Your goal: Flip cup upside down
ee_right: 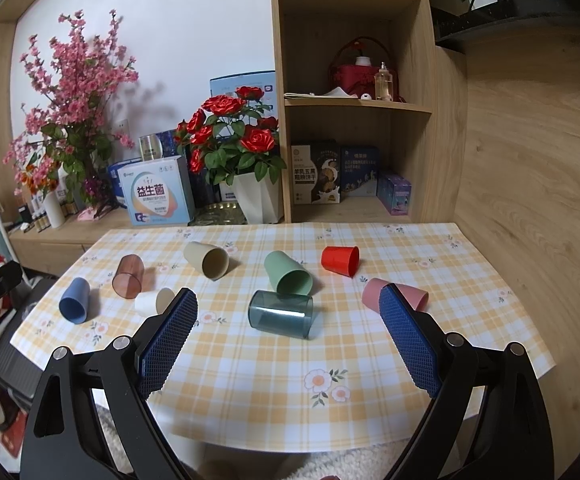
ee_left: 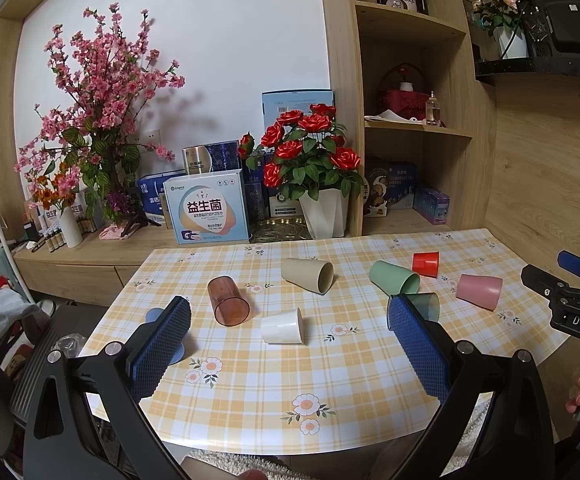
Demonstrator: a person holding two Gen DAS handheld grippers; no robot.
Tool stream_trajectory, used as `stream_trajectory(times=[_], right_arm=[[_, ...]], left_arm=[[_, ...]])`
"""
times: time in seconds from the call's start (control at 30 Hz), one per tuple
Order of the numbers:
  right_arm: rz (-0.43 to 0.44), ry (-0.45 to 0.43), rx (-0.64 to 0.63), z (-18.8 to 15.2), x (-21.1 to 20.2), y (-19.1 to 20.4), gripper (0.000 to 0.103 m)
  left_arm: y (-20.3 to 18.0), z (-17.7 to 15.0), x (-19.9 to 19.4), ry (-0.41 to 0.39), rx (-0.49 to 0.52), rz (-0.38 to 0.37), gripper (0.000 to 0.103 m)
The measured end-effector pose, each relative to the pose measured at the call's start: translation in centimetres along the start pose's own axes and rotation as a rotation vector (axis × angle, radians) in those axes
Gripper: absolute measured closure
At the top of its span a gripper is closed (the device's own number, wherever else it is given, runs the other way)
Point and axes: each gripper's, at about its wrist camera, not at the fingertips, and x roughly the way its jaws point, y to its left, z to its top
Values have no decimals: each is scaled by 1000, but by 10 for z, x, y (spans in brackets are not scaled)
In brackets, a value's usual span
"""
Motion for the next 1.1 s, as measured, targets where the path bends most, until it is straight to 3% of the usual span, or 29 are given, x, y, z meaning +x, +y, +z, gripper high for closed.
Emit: stream_trajectory(times=[0.73, 0.9, 1.1], right_arm=[[0, 4, 7, 4, 1, -8, 14], [26, 13, 76, -8, 11, -20, 14], [-4, 51, 126, -13, 35, -38, 14]], left_arm=[[0, -3, 4, 7, -16, 1, 6], [22, -1, 17, 41, 3, -53, 6], [94, 2, 49, 117, -59, 93, 6]])
